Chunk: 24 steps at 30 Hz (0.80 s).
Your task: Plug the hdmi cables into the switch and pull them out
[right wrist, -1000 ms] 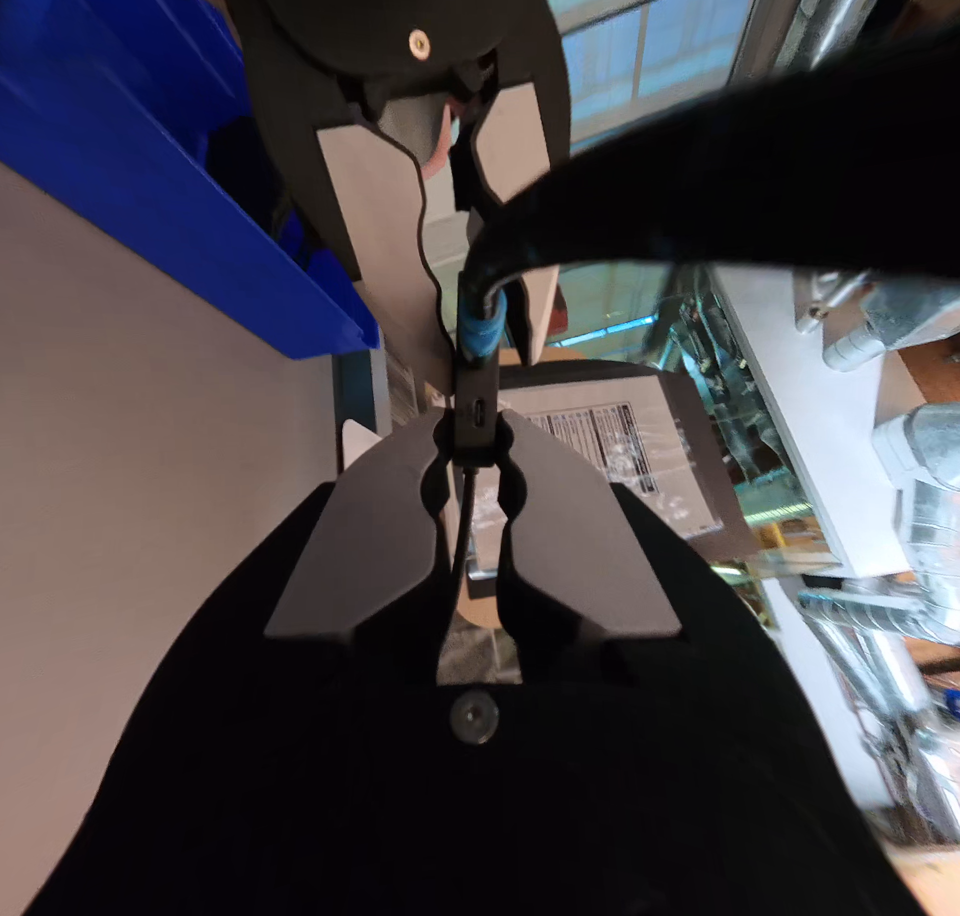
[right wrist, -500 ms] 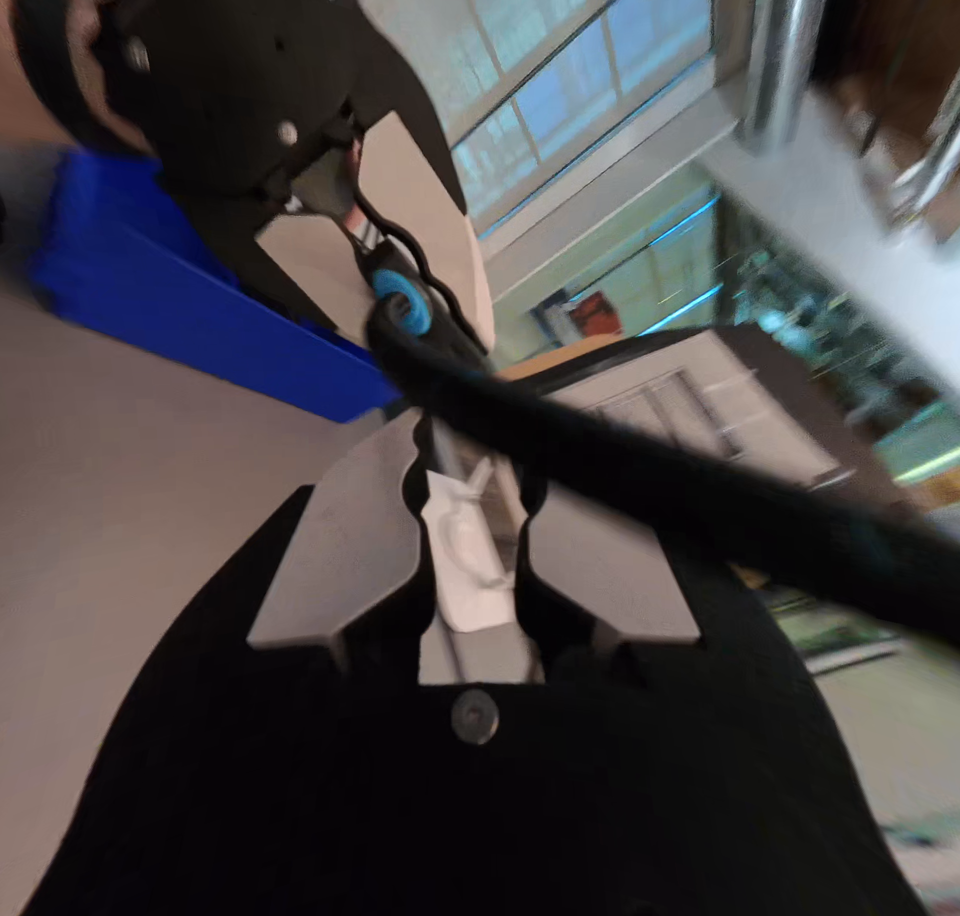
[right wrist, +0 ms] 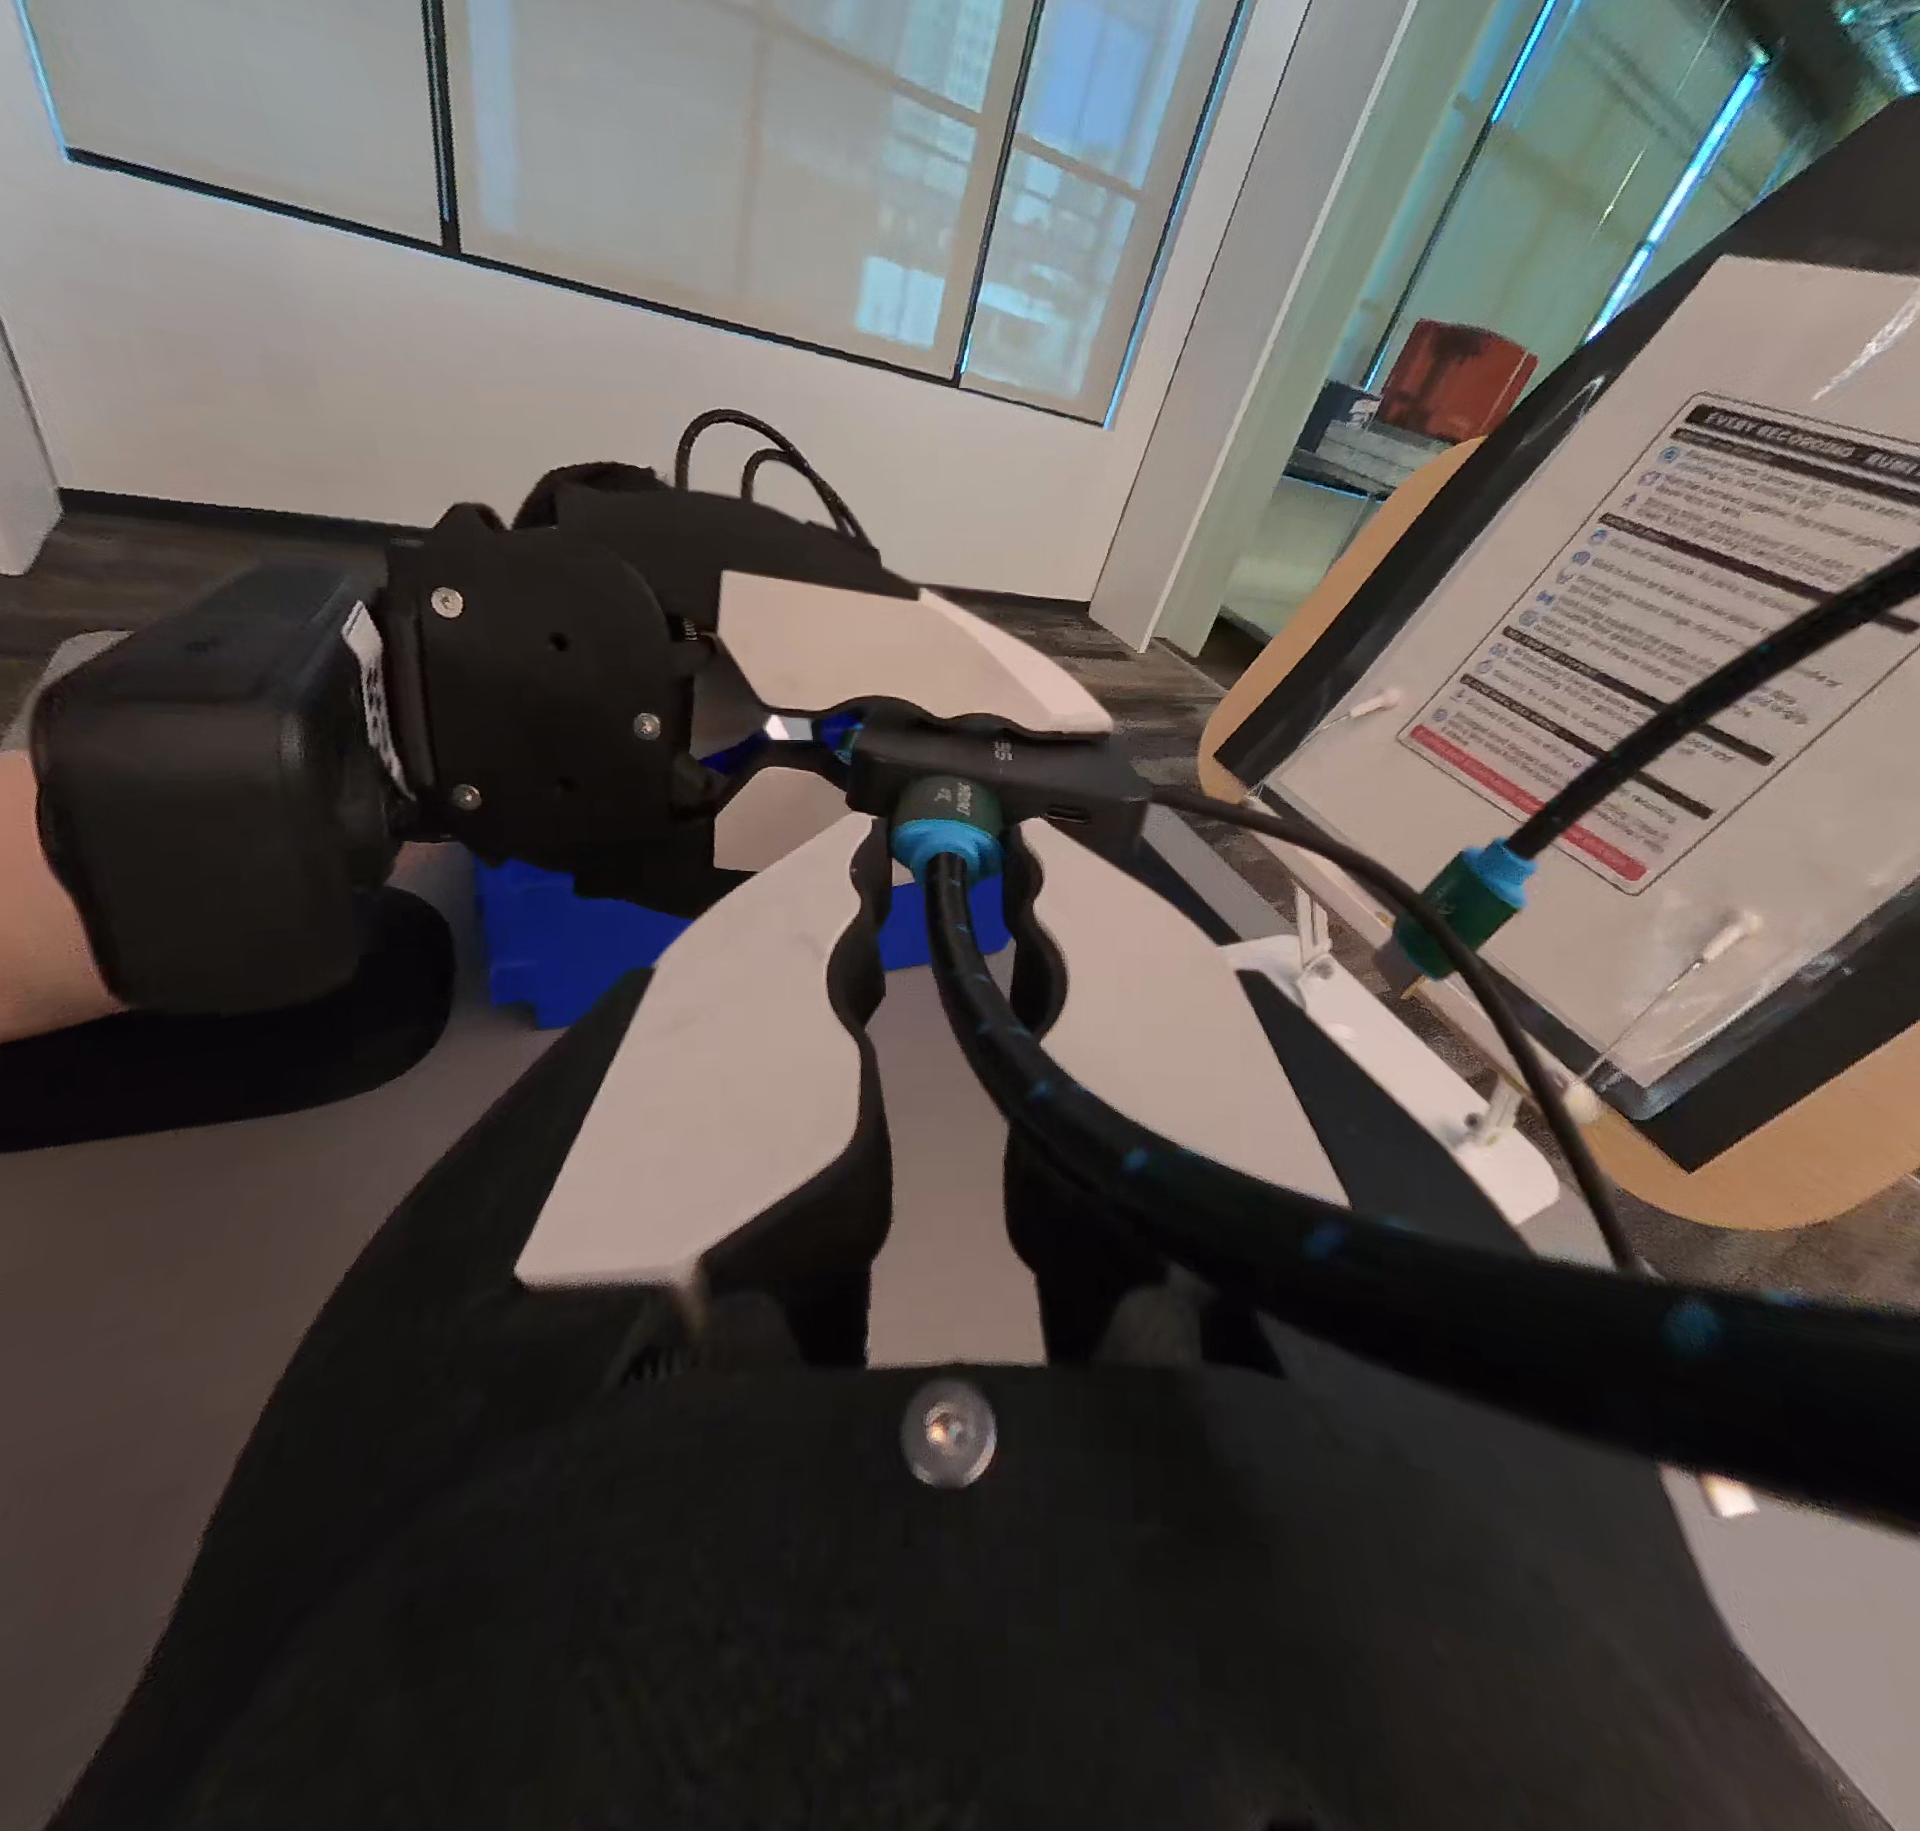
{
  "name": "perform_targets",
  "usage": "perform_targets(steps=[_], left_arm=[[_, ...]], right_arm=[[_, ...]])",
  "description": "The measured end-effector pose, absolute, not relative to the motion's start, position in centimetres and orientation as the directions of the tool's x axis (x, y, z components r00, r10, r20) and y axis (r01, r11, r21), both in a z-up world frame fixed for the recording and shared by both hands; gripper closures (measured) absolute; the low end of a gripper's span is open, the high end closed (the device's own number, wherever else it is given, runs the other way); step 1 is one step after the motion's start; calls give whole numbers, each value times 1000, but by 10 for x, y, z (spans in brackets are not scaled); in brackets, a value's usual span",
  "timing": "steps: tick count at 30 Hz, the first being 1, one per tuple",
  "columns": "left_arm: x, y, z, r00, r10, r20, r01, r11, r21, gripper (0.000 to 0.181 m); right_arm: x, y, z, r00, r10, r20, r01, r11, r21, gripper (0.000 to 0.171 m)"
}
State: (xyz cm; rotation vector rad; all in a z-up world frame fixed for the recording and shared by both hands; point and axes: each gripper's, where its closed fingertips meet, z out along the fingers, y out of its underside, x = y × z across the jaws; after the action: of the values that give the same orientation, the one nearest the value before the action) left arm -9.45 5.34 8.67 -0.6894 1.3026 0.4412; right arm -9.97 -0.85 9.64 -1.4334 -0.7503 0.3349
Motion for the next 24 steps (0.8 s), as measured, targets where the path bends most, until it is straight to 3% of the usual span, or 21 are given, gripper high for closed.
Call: perform_targets(steps=[7, 14, 24], left_arm=[[-88, 51, 86, 267, -89, -959, -622, 744, -243, 158], [-86, 59, 73, 212, -146, -966, -672, 696, -253, 168], [-82, 56, 68, 184, -214, -959, -645, 710, -282, 167]], right_arm=[[-98, -8, 94, 714, 674, 190, 158, 110, -981, 151], [-96, 0, 83, 716, 683, 144, 140, 61, -988, 151], [-90, -3, 82, 686, 717, 122, 139, 35, -990, 151]])
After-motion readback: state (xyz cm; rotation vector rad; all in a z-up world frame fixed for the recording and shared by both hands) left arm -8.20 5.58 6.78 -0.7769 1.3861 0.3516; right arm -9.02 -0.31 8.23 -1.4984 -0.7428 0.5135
